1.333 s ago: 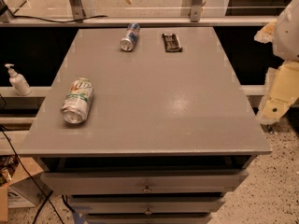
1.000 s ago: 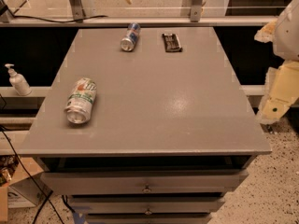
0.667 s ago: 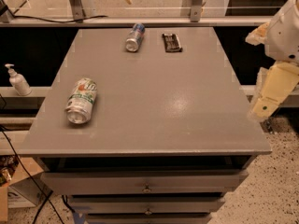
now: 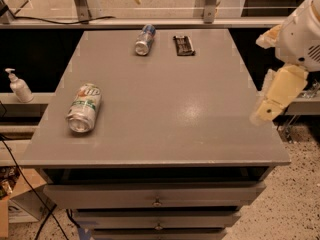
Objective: Move redbull can near 7up can
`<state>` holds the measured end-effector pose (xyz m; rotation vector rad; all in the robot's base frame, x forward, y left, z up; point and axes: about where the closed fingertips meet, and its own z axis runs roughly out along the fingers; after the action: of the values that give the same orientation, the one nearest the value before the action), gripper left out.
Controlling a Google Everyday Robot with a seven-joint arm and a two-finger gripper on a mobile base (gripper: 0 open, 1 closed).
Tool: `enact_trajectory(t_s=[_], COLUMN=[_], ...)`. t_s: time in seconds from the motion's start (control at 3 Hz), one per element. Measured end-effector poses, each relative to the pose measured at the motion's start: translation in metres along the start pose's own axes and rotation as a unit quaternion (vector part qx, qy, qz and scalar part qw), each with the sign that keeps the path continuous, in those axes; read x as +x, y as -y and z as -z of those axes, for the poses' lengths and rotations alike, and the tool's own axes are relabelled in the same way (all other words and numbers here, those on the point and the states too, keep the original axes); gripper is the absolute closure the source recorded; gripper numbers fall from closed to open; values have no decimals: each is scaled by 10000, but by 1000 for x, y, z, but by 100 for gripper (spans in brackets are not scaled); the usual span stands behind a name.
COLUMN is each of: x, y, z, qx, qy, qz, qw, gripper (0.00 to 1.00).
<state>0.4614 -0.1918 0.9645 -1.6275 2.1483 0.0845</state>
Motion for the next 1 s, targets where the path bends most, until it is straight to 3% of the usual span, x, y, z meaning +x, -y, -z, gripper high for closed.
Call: enact_trajectory(t_s=[0.33,0.67,1.0], x=[-45,-88,-121], y=[24,51,80], z=[-29,-63,-104], qx=[-20,-101,-184], qy=[767,1496,2045], qz=[35,-2,-233], qw=[9970,9887,9784], gripper=[0,0,0])
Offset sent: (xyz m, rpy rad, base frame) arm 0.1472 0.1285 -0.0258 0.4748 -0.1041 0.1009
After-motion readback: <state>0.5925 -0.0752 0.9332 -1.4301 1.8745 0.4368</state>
